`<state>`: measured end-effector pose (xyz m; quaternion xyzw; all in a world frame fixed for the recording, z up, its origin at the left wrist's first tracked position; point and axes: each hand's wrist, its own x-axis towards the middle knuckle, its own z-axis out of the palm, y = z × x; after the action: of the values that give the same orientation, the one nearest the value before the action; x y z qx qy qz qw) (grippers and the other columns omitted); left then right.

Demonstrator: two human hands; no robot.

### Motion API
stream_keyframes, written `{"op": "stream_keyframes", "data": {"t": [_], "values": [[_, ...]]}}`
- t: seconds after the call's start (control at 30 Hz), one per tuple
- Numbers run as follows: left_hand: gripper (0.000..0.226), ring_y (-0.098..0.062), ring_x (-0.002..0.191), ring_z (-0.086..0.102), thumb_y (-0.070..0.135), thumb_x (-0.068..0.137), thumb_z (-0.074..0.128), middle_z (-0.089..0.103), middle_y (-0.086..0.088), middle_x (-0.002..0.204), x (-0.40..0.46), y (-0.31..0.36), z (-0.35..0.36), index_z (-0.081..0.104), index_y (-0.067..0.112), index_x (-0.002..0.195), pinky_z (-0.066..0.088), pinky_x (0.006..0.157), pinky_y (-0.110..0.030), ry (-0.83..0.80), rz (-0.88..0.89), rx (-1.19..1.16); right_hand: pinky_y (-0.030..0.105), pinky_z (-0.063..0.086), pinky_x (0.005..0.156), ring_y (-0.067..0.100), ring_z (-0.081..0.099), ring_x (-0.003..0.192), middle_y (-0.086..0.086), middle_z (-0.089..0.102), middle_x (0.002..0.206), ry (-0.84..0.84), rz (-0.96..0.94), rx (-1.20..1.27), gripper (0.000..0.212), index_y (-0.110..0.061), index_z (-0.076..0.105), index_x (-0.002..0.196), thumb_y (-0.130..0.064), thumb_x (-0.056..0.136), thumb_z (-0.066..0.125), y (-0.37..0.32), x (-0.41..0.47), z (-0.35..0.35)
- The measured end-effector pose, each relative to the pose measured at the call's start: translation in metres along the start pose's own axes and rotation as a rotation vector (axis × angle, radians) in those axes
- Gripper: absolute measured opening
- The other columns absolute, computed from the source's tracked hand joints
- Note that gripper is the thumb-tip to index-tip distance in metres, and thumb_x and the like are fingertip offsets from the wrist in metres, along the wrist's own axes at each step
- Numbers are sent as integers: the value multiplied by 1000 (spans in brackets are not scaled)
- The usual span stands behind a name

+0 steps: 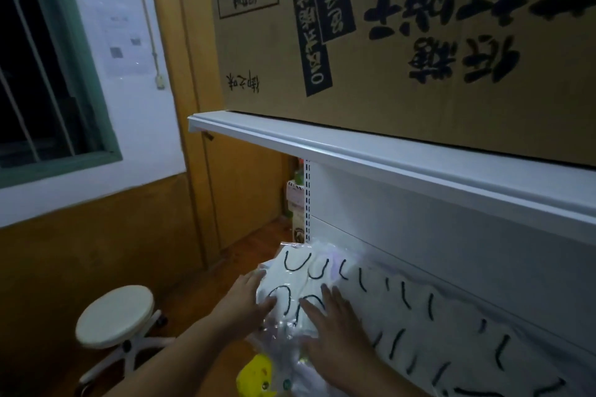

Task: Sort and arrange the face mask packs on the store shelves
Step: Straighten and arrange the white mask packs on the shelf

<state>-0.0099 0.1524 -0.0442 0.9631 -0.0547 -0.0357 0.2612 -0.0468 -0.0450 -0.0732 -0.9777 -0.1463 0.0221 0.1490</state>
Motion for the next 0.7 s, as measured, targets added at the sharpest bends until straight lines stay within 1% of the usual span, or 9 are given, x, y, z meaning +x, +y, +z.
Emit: {"op": "stream_keyframes", "data": {"t": [0.1,0.2,0.27,0.4,0.43,0.5,0.57,0.63,0.7], "values": [[66,-18,140,31,50,94,50,25,1,157,24,-19,0,24,26,151,33,112,-33,-23,14,-88,42,1,119,22,-13,147,2,-12,161,33,27,-11,62,-41,14,149,-54,94,38,-17,35,5],[61,-14,131,42,45,93,54,35,3,152,47,-36,-2,30,31,147,40,106,-31,-27,29,-205,44,-4,117,24,-13,147,5,-11,161,9,95,-66,72,-34,11,152,-61,90,37,-31,64,12],[58,-16,123,49,41,94,54,41,0,148,60,-45,-4,32,31,147,46,96,-29,-74,-16,-358,47,-5,116,25,-12,147,6,-9,161,-22,162,-117,81,-32,9,152,-67,85,38,-34,75,19],[49,-23,128,47,37,98,49,45,-4,145,83,-53,-9,37,23,144,43,89,-29,-104,-78,-602,48,-7,116,23,-9,148,4,-2,162,-76,229,-169,86,-32,8,152,-67,83,43,-36,79,25],[46,-21,125,49,35,98,49,48,-4,143,86,-53,-11,41,20,142,42,87,-27,-92,-85,-643,48,-6,116,21,-7,148,2,1,162,-64,242,-156,84,-31,10,152,-66,83,44,-36,78,25],[39,-12,110,52,29,99,48,55,-4,136,92,-51,-15,51,15,135,40,80,-21,-76,-85,-722,46,-2,117,19,-1,148,-1,9,161,-23,266,-124,80,-31,15,151,-63,85,46,-39,79,22],[31,-6,97,53,26,98,50,59,-2,129,98,-49,-19,57,16,127,40,73,-16,-83,-63,-790,45,0,118,18,4,148,-3,18,159,17,267,-136,73,-29,21,149,-57,88,48,-44,82,16],[26,-8,93,55,25,96,54,62,2,120,102,-46,-23,62,19,119,42,66,-15,-100,-72,-911,44,-1,118,20,8,147,-4,27,155,72,234,-169,64,-27,28,147,-50,90,49,-50,85,10],[17,-17,95,61,28,91,59,68,-2,112,103,-42,-28,70,22,102,46,66,-23,-161,-140,-1102,40,-5,118,19,7,147,-6,29,154,150,218,-130,57,-29,31,145,-45,93,48,-55,87,5]]}}
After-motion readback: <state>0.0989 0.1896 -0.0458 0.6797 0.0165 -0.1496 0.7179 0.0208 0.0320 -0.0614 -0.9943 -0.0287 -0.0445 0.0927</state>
